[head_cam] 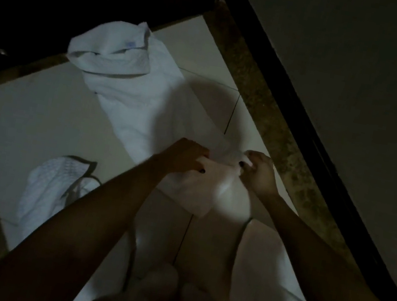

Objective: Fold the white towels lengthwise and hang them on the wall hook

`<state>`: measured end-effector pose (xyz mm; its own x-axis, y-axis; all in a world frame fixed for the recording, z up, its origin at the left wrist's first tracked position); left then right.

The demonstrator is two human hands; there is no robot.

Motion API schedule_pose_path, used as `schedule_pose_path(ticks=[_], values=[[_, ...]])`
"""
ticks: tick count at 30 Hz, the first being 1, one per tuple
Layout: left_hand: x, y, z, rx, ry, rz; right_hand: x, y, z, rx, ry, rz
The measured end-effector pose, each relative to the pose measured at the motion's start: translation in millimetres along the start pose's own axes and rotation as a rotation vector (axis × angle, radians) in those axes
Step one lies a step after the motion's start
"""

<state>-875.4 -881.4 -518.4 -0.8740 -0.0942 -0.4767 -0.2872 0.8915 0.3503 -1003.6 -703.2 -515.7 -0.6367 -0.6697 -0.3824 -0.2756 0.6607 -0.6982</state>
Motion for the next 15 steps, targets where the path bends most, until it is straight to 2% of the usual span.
schedule_pose_path(ticks=[2, 5, 9, 11, 15], values=[[-33.3, -2.3, -25.4, -0.136, -0.018, -0.054, -19.9, -26.7, -18.4, 0.113, 0.059, 0.026], [-93.8, -6.6, -86.5, -0.293, 0.015, -0.175, -50.9, -86.8, -51.3, 0.171, 0.05, 0.025], [-179.9, -8.8, -196.4, -0.44, 0.143, -0.317, -83.6, -207.2, -120.3, 0.251, 0.23, -0.141], [-222.3, -10.3, -255.8, -0.488, 0.185, -0.392, -96.5, -271.8, -163.2, 0.318, 0.227, -0.192], [-299.3, -4.7, -376.9, -0.627, 0.381, -0.48, -120.9, -384.9, -248.8, 0.561, 0.125, -0.012]])
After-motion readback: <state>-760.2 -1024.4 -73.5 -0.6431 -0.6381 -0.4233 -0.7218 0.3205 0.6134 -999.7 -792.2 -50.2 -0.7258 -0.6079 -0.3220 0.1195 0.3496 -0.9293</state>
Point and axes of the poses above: each hand's wrist, its own x-axis towards the middle knuckle, its own z-axis out of the palm, y = z × x, the point moved 3 cm from there along x, towards the middle knuckle, and after that the axes turned 14 degrees about x, right-handed, at the moved point
